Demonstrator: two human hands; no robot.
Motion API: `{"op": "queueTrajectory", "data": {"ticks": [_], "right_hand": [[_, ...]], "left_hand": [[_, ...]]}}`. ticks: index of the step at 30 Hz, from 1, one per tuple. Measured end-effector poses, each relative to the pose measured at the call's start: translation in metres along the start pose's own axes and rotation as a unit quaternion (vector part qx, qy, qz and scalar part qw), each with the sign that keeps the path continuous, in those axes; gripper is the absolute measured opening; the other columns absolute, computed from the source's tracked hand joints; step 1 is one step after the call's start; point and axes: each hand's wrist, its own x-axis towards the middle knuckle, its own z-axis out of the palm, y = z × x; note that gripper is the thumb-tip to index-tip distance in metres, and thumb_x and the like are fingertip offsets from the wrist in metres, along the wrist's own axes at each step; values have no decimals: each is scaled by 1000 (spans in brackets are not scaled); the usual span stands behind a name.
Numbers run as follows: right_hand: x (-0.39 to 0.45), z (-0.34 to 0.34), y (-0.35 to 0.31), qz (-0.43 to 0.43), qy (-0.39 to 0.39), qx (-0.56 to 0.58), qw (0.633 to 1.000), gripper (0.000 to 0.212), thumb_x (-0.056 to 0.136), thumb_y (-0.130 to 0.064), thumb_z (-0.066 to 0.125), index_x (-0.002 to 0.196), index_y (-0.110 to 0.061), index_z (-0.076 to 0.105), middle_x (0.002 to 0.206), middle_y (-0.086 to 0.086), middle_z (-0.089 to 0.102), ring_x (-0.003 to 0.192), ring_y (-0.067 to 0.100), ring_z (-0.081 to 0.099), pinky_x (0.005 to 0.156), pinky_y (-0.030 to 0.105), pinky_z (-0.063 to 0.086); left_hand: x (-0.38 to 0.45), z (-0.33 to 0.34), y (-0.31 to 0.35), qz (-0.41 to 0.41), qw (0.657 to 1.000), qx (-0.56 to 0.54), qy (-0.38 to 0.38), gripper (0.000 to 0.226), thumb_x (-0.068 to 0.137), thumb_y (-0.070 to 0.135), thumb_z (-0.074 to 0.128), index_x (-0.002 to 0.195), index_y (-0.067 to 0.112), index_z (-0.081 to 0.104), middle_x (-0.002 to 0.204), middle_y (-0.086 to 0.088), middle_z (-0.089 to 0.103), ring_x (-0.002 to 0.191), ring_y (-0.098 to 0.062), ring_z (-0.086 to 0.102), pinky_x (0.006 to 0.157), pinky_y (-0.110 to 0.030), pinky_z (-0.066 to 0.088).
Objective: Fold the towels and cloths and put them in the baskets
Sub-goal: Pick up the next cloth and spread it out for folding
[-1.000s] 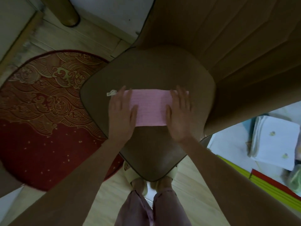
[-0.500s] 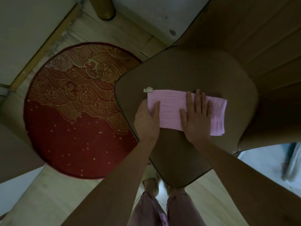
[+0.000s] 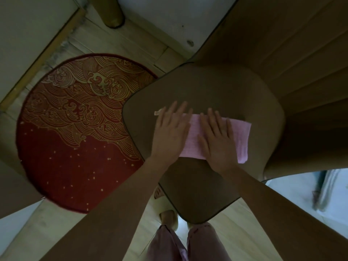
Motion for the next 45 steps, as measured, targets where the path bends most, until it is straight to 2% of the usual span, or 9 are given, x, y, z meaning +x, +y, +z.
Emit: {"op": "queueTrajectory", "data": {"ticks": [4,8,13,16,18,21,29,36,45], "right_hand": [[-1,5,32,-63,-57,-86,993,63,99,-52,12,154,-21,7,161,5,6,148,21,5,119,39,-4],[-7,0,49,63,-17,-41,997,68,97,-55,11,153,-16,15,159,9,17,147,25,12,118,43,2],[-18,-15,42,389,68,68,916,75,90,-61,43,142,-8,34,142,16,41,130,35,38,111,46,26],[-15,-17,34,449,96,209,863,76,76,-67,59,123,-9,45,118,13,56,108,35,55,92,52,46],[-6,-20,29,474,72,275,834,76,79,-55,66,131,-6,42,126,16,55,113,38,54,93,49,46],[-2,-28,24,462,29,352,813,66,86,-41,65,136,-4,45,130,16,56,118,35,55,97,45,46],[-121,-87,17,478,61,404,777,48,92,-30,60,129,-1,51,115,17,62,108,34,57,81,32,40],[-262,-110,90,551,141,397,720,16,95,-17,46,88,-3,46,75,8,50,78,26,50,66,35,33],[-456,-122,288,616,283,297,673,20,99,-24,46,90,-7,40,83,15,50,78,27,48,64,34,27]], "left_hand": [[-8,20,-16,-8,987,74,-141,60,100,48,9,153,21,4,161,-2,2,148,-26,-4,118,-50,-5],[-10,17,-15,-48,984,67,-156,63,99,51,8,152,22,-3,161,-5,-3,147,-25,-8,119,-49,-5],[-7,1,9,-315,946,-77,-5,62,97,50,38,142,7,37,146,-20,34,134,-35,34,109,-46,28],[-5,-4,11,-445,875,-191,14,62,93,53,47,131,3,43,127,-16,50,115,-32,49,97,-43,42],[4,-6,13,-486,840,-240,-25,65,92,56,47,129,4,42,123,-14,54,110,-29,54,91,-36,45],[11,-14,21,-461,856,-201,-118,66,92,60,42,125,3,50,119,-13,60,98,-22,57,76,-29,41],[-16,-65,85,-279,916,-228,-177,48,95,50,45,108,6,58,102,-9,65,85,-16,57,72,-26,42],[-44,-64,241,-51,948,-149,-277,45,98,47,37,115,12,58,105,-4,65,97,-19,62,75,-25,40],[-84,39,488,-96,931,-258,-237,36,99,39,44,102,4,52,105,-18,60,100,-35,56,76,-36,39]]}}
